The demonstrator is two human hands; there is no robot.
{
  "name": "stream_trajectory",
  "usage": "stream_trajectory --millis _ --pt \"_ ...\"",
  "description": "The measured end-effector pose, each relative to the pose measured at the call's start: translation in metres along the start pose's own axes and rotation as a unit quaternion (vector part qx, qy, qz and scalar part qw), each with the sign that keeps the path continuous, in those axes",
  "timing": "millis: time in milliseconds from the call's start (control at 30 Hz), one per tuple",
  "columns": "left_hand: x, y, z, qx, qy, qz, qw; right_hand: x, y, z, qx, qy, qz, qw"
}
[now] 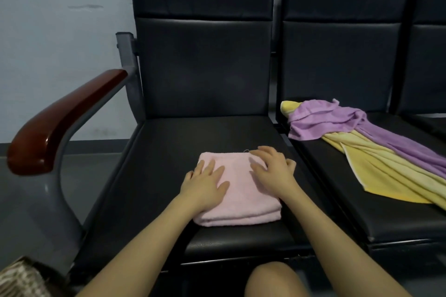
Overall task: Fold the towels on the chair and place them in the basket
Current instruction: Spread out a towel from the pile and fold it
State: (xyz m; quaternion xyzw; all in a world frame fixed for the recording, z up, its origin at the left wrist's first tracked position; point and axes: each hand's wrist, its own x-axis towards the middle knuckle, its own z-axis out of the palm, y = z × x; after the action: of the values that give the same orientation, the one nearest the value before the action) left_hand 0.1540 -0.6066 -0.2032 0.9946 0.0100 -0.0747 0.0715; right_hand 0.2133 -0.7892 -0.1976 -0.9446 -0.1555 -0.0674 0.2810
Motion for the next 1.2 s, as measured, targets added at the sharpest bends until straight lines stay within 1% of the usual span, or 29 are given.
stream_trajectory --millis 67,133,200,333,500,600,667,767,833,900,967,1033,1067,1133,1200 --pt "0.001 -0.005 0.004 0.007 -0.026 -0.005 1.0 0.002 0.0 0.006 -0.086 -0.066 -0.026 0.994" --pt "0.001 -0.012 0.007 0.004 -0.03 -0.01 0.999 0.002 0.003 0.014 -0.166 -0.129 -0.02 0.977" --pt "0.003 -0.017 0.009 -0.006 -0.025 -0.012 1.0 0.0 0.007 0.023 -0.171 -0.155 0.01 0.973" --pt "0.009 -0.022 0.012 -0.037 -0.007 -0.014 0.999 -0.001 0.007 0.03 -0.149 -0.144 0.018 0.978" --pt "0.007 -0.024 0.009 -0.089 0.046 0.0 0.995 -0.002 0.003 0.024 -0.151 -0.117 0.008 0.982" --pt "-0.005 -0.028 0.003 -0.131 0.099 0.018 0.986 -0.01 -0.001 0.016 -0.058 -0.045 -0.027 0.997" --pt "-0.016 -0.031 0.0 -0.134 0.126 0.047 0.982 -0.021 -0.004 0.012 0.025 -0.009 -0.071 0.997" --pt "-0.038 -0.036 -0.001 -0.118 0.15 0.089 0.977 -0.043 -0.012 0.011 0.09 0.0 -0.132 0.987" --pt "-0.05 -0.038 0.002 -0.099 0.159 0.112 0.976 -0.054 -0.014 0.011 0.108 -0.015 -0.143 0.984" --pt "-0.059 -0.04 0.006 -0.061 0.154 0.137 0.977 -0.063 -0.014 0.009 0.102 -0.045 -0.151 0.982" --pt "-0.064 -0.042 0.01 -0.042 0.142 0.159 0.976 -0.07 -0.012 0.006 0.045 -0.051 -0.172 0.983" --pt "-0.068 -0.045 0.012 -0.039 0.147 0.169 0.974 -0.076 -0.009 0.003 0.004 -0.052 -0.179 0.983" --pt "-0.069 -0.047 0.012 -0.04 0.152 0.172 0.973 -0.078 -0.007 0.003 0.0 -0.054 -0.172 0.984" --pt "-0.071 -0.05 0.011 -0.046 0.152 0.17 0.973 -0.081 -0.002 0.004 0.029 -0.055 -0.144 0.988" --pt "-0.071 -0.052 0.009 -0.056 0.153 0.159 0.974 -0.082 0.003 0.006 0.036 -0.046 -0.14 0.988"
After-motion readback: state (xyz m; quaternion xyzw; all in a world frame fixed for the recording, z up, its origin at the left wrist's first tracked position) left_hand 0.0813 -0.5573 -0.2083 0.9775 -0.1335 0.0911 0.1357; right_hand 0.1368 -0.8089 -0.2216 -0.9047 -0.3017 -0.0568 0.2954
